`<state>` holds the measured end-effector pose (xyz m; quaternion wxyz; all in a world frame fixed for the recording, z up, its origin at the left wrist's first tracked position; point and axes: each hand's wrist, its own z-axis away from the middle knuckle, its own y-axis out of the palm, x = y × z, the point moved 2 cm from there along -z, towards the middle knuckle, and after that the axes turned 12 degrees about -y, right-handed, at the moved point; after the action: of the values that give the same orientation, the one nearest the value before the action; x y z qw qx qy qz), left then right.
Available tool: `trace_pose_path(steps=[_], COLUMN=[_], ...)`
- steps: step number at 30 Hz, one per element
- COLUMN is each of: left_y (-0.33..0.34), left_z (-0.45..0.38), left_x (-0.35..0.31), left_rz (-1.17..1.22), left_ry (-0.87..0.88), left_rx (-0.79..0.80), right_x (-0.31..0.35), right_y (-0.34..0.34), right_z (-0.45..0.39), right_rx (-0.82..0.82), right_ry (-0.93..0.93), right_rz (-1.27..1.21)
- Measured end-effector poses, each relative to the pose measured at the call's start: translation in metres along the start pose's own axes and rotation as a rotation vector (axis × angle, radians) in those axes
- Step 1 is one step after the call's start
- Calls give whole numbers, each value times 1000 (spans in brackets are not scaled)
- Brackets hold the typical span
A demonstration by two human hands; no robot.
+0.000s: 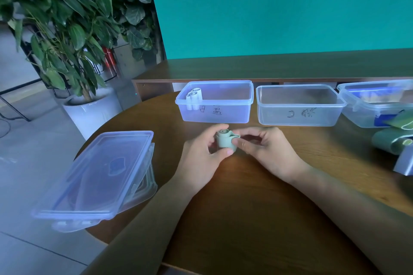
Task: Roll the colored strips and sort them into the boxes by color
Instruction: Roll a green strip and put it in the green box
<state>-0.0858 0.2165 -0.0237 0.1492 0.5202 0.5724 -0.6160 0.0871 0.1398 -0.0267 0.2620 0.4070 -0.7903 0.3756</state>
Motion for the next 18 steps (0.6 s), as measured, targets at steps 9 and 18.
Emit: trace_pose_path(steps=[9, 18], left_y=[-2, 0], left_z=[9, 11], left_x=[-1, -1], left_rz=[-236, -244], left_ry=[260, 282], left_rx=[-64, -106], right_x=[8, 10], right_y=[-4, -4], right_z=[7, 11], right_rx=[79, 101], right_ry=[-79, -75], right_rz=[141, 153])
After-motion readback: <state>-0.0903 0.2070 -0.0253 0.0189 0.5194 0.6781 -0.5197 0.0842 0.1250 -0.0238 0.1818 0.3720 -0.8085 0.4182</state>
